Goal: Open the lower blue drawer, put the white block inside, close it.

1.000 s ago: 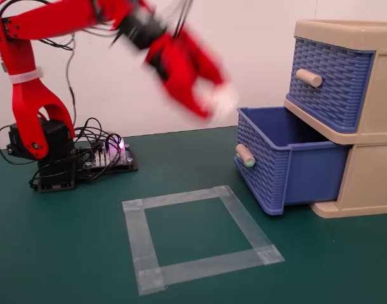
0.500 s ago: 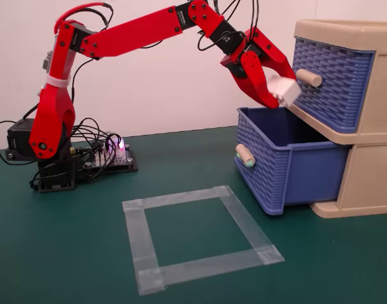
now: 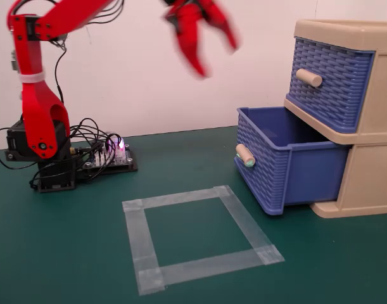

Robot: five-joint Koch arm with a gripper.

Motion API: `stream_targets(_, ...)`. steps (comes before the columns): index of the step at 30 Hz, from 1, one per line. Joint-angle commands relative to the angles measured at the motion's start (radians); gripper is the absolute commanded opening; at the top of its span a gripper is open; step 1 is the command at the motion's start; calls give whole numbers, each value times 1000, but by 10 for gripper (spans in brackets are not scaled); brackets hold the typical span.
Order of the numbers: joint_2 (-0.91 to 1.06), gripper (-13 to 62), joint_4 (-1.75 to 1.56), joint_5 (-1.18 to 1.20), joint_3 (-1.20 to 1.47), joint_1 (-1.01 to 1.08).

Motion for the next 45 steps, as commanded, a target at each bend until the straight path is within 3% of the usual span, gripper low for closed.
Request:
stream_targets(1,-17,335,78,-15,8,3)
stream_targets(11,-416,335,-195,14,-124,3)
stream_targets(17,-637,335,-471,41,-356,-6)
stream_targets(22,-738,337,-500,60,-523,-12)
stream_targets(28,-466,336,8,40,-534,94)
stream_targets(30,-345,336,253,-57,-532,198)
stream_targets(33,-176,335,371,-288,-460,362)
stream_targets(37,17,336,345,-594,-38,773)
stream_targets(41,107,336,230,-1112,393,1239)
stream_targets(45,193,336,103,-1470,805,1425)
